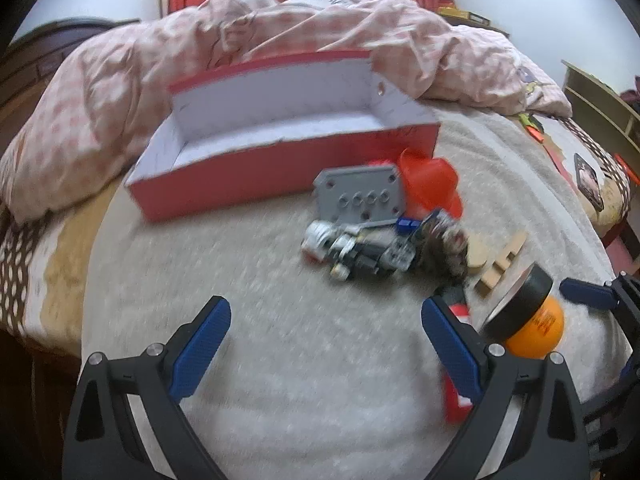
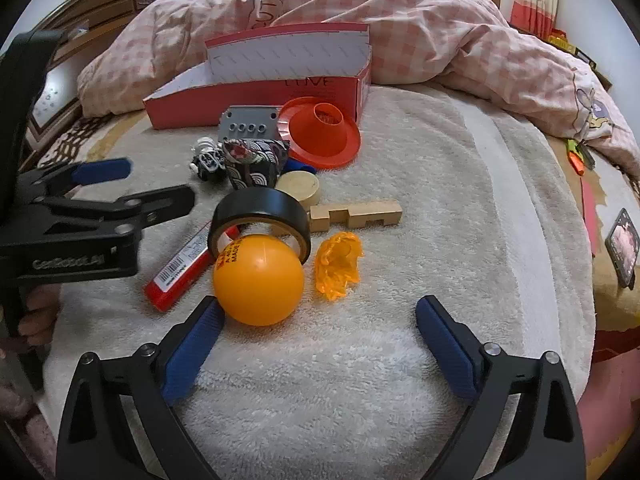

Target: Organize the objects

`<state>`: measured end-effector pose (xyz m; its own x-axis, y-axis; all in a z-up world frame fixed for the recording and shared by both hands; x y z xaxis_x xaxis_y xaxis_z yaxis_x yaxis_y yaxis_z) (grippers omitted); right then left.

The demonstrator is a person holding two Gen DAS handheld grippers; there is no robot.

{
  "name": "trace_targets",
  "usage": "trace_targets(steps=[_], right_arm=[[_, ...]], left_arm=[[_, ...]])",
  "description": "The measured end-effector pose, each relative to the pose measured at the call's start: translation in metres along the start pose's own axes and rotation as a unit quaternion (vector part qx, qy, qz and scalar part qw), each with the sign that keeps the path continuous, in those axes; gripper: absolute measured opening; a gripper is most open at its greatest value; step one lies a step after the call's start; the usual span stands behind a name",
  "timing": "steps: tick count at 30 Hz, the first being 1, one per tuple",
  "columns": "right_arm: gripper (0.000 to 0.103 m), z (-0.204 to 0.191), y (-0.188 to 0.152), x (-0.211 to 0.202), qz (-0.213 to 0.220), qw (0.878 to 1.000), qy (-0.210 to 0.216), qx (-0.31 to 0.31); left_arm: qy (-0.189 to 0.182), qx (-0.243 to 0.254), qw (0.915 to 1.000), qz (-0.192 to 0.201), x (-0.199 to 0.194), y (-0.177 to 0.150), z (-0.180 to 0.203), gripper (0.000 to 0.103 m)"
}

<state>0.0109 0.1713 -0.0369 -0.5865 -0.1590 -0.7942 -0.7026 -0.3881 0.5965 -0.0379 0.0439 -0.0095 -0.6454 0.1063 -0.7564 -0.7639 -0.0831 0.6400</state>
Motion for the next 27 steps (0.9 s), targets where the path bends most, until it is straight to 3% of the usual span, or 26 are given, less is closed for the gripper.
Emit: trace_targets(steps=[10,19,23,27], right_arm=[[0.097,0.001,0.001,-0.003,0.009,1.0,0.009,0.006],[0.097,0.001,0.0,-0.002,0.005,1.0,0.014,0.007],[0.093,0.003,0.0,-0.003,0.002,0.999,0.031,0.012],[0.089,0.0,0.006,-0.015,0.006,0.997,0.077,-0.001]], left_arm=[[0.005,-0.018,0.9998,0.0,0.021,0.022,0.003,0.097],[-0.004,-0.016,0.9997,-0.019,0.035,0.022,0.006,0.098],[-0.016,-0.056,0.9982,-0.016,0.031,0.022,-0.011,0.098],[-0.009,-0.07,0.9975,-0.008,0.026,0.027,-0.02,0.098]])
Point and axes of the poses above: each gripper's, at about its wrist camera, not at the fingertips, and x roughly the way its jaws point, z to its right, y to its top, the point moved 5 cm from there along x, roughly the way its jaws point, and after that the axes turned 14 degrees about -x, right-handed, at the moved point
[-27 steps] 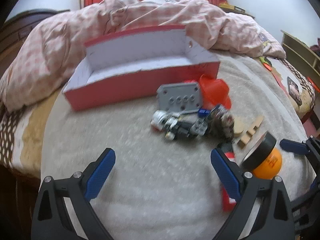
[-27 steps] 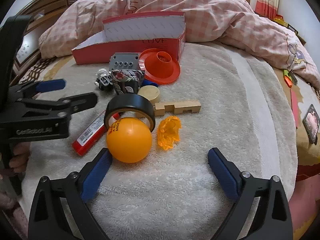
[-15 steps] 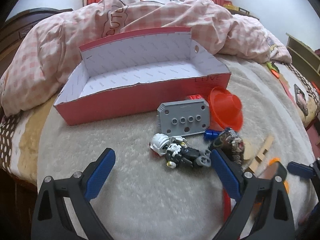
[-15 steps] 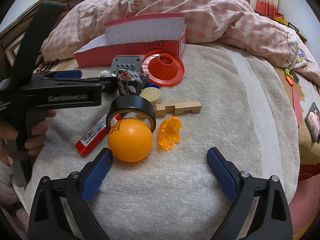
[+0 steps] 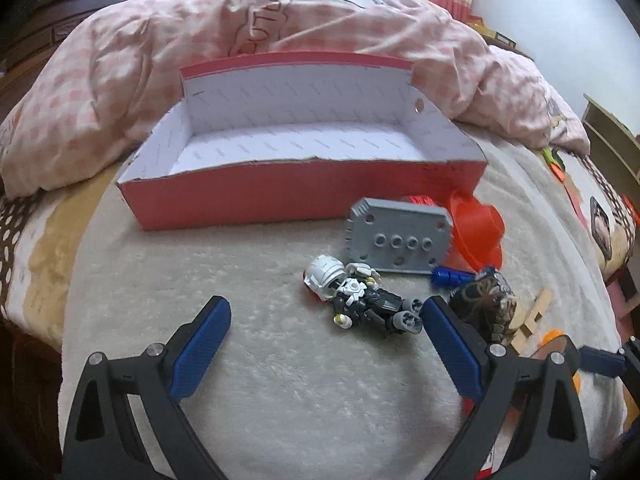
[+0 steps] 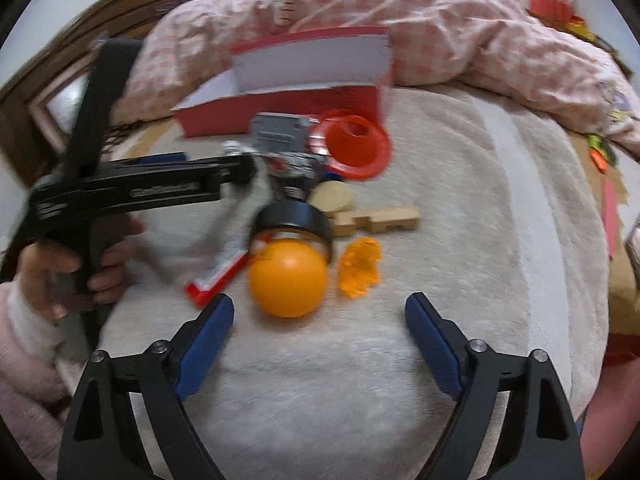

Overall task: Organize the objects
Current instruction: 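Grasp the white-black Lego figure with the left gripper while the right gripper grasps the red cone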

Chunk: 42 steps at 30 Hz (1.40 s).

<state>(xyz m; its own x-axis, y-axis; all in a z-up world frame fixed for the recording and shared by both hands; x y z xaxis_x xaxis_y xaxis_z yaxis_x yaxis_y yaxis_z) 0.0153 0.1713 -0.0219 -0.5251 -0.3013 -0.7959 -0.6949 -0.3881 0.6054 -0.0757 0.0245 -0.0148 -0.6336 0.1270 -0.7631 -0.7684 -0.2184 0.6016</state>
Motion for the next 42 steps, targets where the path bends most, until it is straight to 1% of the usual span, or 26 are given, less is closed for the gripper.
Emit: trace_targets(steps=[2,4,7,9,10,11,12,13,14,16,19,21,24,26,28,30,31,33,36,39,40,41,42], right_arm=[[0.089,-0.003,0.006,-0.006,0.001,1.0,0.013,-0.017],[0.089,-0.005,0.014,-0.009,0.0,0.999,0.01,-0.037],[0.089,-0.002,0.026,-0.016,0.004,0.999,0.013,-0.049],[0.089,0.001,0.035,-0.017,0.008,0.998,0.014,-0.06],[0.089,0.005,0.04,-0.013,0.005,0.998,0.001,-0.068],[0.089,0.009,0.045,-0.009,0.0,0.997,-0.009,-0.072],[0.089,0.013,0.049,-0.003,-0.007,0.997,-0.02,-0.075],[0.089,0.019,0.053,0.003,-0.015,0.997,-0.031,-0.076],[0.088,0.025,0.059,0.012,-0.023,0.996,-0.035,-0.072],[0.087,0.033,0.067,0.021,-0.027,0.997,-0.025,-0.062],[0.086,0.042,0.08,0.037,-0.029,0.997,-0.026,-0.064],[0.086,0.044,0.084,0.049,-0.035,0.997,-0.023,-0.063],[0.086,0.051,0.092,0.067,-0.038,0.998,-0.013,-0.048],[0.085,0.054,0.096,0.074,-0.042,0.998,-0.017,-0.04],[0.085,0.054,0.097,0.081,-0.046,0.998,-0.014,-0.041],[0.085,0.049,0.096,0.087,-0.051,0.997,-0.001,-0.049],[0.085,0.047,0.095,0.09,-0.053,0.997,-0.003,-0.055],[0.085,0.048,0.096,0.095,-0.052,0.997,-0.011,-0.056],[0.085,0.053,0.098,0.101,-0.049,0.998,0.004,-0.039],[0.084,0.055,0.098,0.104,-0.044,0.999,0.014,-0.029],[0.079,0.055,0.097,0.103,-0.043,0.999,0.014,-0.03],[0.072,0.055,0.097,0.101,-0.041,0.999,0.016,-0.031],[0.072,0.055,0.097,0.098,-0.039,0.999,0.017,-0.031]], left_arm=[[-0.002,0.006,1.0,-0.006,0.004,0.002,0.003,0.098],[-0.001,0.018,0.9997,-0.017,0.011,0.002,0.009,0.097],[0.0,0.033,0.9988,-0.035,0.024,0.0,0.015,0.096],[0.015,0.044,0.9982,-0.038,0.029,0.0,0.017,0.093],[0.016,0.048,0.9981,-0.036,0.028,0.0,0.018,0.087],[0.014,0.051,0.9981,-0.032,0.026,0.0,0.019,0.077],[0.013,0.051,0.9982,-0.029,0.024,0.001,0.017,0.072],[0.012,0.048,0.9984,-0.028,0.021,0.002,0.014,0.063],[0.016,0.043,0.9985,-0.028,0.02,0.003,0.01,0.055],[0.019,0.025,0.9989,-0.034,0.014,0.005,-0.003,0.053],[0.024,0.008,0.9985,-0.048,0.008,0.006,-0.021,0.052],[0.022,0.008,0.9981,-0.058,0.006,0.007,-0.03,0.052],[0.02,0.004,0.9984,-0.053,0.007,0.01,-0.036,0.052],[0.008,-0.011,0.9986,-0.051,0.01,0.011,-0.039,0.053],[-0.003,-0.021,0.9988,-0.044,0.011,0.013,-0.039,0.055],[-0.008,-0.021,0.9989,-0.04,0.012,0.013,-0.038,0.057],[-0.008,-0.02,0.999,-0.038,0.013,0.014,-0.037,0.058],[-0.007,-0.019,0.9992,-0.034,0.015,0.014,-0.036,0.058],[-0.009,-0.018,0.9993,-0.033,0.016,0.017,-0.035,0.06],[-0.016,-0.031,0.9988,-0.036,0.016,0.018,-0.035,0.061],[-0.021,-0.037,0.9984,-0.039,0.015,0.018,-0.036,0.061],[-0.026,-0.043,0.9978,-0.042,0.013,0.019,-0.036,0.061],[-0.033,-0.05,0.9972,-0.044,0.011,0.021,-0.037,0.061]])
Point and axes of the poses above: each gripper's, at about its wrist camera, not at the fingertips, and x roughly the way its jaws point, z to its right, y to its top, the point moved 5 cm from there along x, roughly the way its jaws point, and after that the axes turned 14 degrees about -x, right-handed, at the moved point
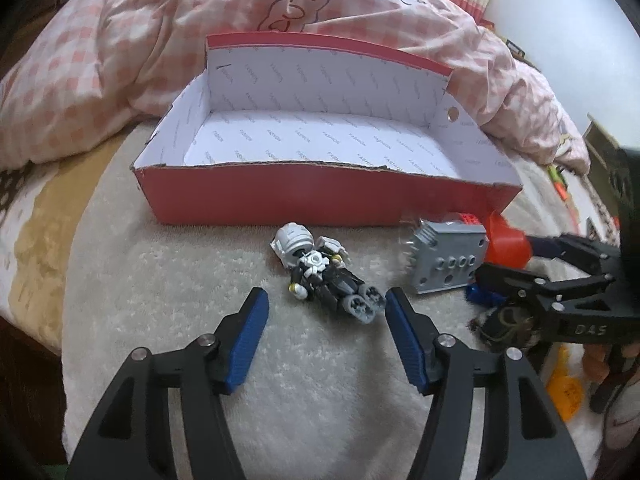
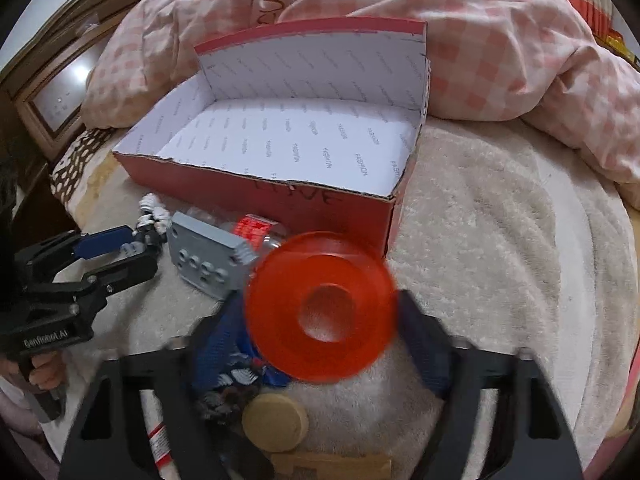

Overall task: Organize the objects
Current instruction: 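Grasp the white-black Lego figure with the left gripper while the right gripper grasps the red cone, then lift the Lego figure and red cone and carry both toward the shoebox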

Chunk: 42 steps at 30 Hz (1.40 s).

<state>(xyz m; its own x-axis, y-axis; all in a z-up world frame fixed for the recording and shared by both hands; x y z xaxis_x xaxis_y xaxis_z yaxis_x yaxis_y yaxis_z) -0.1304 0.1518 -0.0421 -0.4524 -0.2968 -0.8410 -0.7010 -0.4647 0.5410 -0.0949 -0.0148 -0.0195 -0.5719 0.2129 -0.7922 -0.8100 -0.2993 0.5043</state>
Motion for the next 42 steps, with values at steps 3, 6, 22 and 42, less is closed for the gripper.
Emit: trace_targets(steps=[3,6,22,42], right_arm=[[0.072,-0.002,-0.003,-0.009,0.001,1.0,-0.018,-0.008],[0.072,-0.004,-0.006,-0.023,0.003,0.999,-0.038,-0.012],[0.073,0.017,-0.031,-0.014,-0.025,0.996,-0.08,0.037],[0.079,0.014,-0.034,-0.014,0.0,0.996,-0.085,0.033]], left_arm=[[-0.001,-0.012,0.9999,0.007,-0.004,0.004,-0.001,0.061],[0.007,-0.01,0.9999,0.009,-0.001,0.007,-0.001,0.061],[0.033,0.005,0.999,0.029,0.007,0.016,0.002,0.069],[0.08,0.016,0.9963,0.029,0.021,0.015,-0.011,0.069]])
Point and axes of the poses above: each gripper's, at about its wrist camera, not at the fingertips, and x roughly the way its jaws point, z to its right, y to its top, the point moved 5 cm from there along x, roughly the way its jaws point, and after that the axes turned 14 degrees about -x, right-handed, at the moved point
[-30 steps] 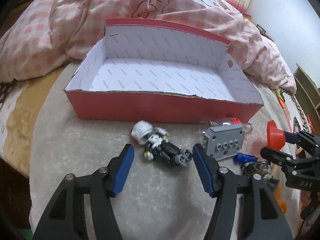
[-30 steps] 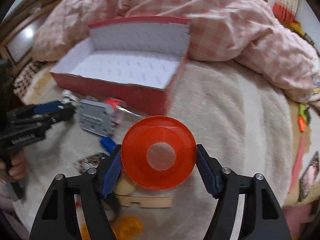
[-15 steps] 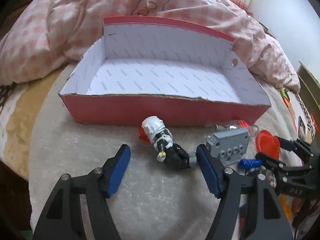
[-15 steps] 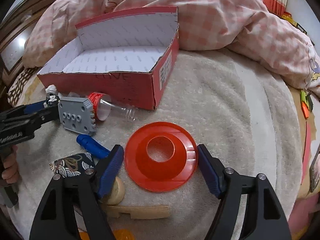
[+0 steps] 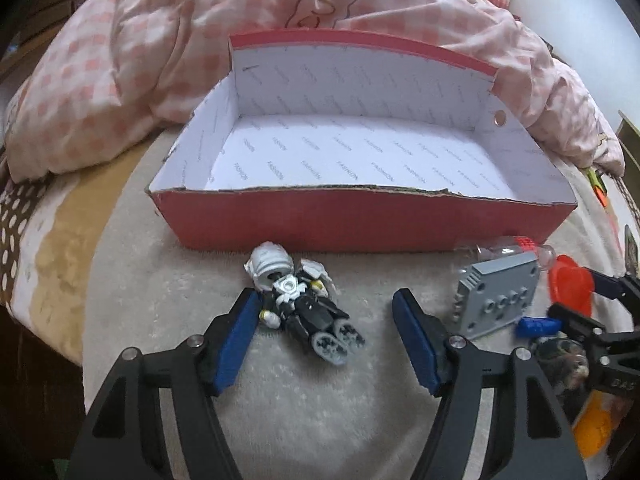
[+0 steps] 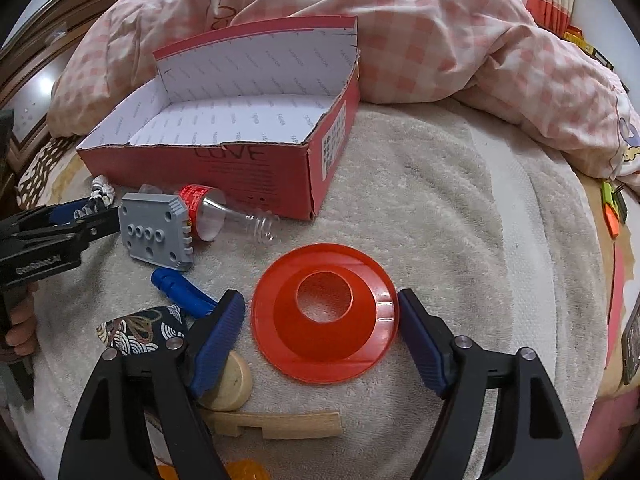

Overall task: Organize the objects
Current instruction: 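Lift the Lego figure and red cone and carry both toward the shoebox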

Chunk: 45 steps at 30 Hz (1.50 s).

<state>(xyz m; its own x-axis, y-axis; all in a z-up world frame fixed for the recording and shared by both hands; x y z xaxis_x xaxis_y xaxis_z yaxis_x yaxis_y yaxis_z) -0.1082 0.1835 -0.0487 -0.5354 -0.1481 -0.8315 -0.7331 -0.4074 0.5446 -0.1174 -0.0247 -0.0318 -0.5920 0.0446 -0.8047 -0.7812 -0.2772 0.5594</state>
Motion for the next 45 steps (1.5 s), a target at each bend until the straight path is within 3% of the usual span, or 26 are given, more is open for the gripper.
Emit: trace_targets(steps=[7,10,11,13,20,31,45], right_arm=[[0.08,0.001,0.0,0.001,0.002,1.0,0.001,0.0],[0.079,0.001,0.0,0.001,0.002,1.0,0.001,0.0],[0.077,0.002,0.0,0.001,0.002,1.0,-0.001,0.0],[0.072,0.002,0.001,0.001,0.001,1.0,-0.007,0.0],[0.072,0.002,0.003,-0.004,0.004,1.0,-0.016,-0.004],[0.072,-0.007,0.012,-0.034,0.029,0.999,-0.036,-0.012],[0.072,-0.03,0.025,-0.056,0.049,0.998,-0.028,-0.03]], left_arm=[[0.007,0.006,0.9999,0.01,0.003,0.0,0.002,0.069],[0.009,0.008,0.9998,0.015,0.003,0.001,0.001,0.061],[0.011,0.008,0.9998,0.016,0.001,0.001,0.001,0.051],[0.012,0.01,0.9997,0.017,0.0,0.001,0.0,0.043],[0.003,0.001,0.9999,0.012,-0.01,-0.003,-0.002,0.038],[-0.014,0.002,0.9998,0.011,-0.029,-0.011,0.0,0.038],[-0.02,0.027,0.9981,0.052,-0.07,0.001,0.01,0.038]])
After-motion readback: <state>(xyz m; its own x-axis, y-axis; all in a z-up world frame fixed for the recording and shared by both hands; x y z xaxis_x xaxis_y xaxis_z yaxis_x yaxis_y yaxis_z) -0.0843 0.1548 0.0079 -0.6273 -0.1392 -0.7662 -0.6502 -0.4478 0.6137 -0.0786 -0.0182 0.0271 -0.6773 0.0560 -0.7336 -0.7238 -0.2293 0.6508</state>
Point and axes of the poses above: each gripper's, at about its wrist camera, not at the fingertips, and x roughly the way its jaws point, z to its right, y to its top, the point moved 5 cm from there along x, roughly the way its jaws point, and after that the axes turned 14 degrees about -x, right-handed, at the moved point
